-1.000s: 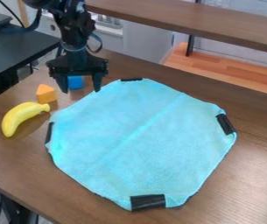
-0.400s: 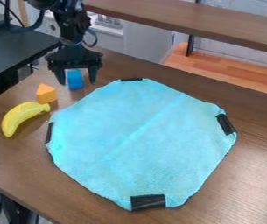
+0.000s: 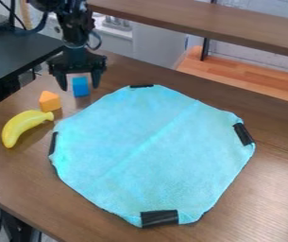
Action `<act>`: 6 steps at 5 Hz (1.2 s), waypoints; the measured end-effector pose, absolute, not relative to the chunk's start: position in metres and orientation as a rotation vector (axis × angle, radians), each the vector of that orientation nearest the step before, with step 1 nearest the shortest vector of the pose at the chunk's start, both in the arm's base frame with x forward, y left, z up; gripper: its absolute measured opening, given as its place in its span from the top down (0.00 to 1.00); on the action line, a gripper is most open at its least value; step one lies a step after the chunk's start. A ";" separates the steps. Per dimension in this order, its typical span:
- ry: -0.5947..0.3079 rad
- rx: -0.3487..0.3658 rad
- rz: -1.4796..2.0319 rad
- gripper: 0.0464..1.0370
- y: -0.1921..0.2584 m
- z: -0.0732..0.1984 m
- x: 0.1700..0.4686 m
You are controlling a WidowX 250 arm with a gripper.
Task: Put the blue figure on the bottom right of the cloth
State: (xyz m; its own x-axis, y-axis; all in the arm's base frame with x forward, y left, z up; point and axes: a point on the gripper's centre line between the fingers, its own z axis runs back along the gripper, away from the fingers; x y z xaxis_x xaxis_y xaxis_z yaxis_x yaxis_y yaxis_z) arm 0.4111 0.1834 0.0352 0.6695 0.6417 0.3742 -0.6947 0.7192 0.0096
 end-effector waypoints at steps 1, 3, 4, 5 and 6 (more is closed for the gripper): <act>-0.362 0.152 0.779 0.04 0.193 0.034 0.415; -0.317 0.149 0.827 0.04 0.204 0.022 0.422; -0.307 0.155 0.827 0.09 0.207 0.017 0.426; -0.314 0.149 0.831 0.34 0.211 0.015 0.428; -0.316 0.146 0.832 0.46 0.212 0.016 0.428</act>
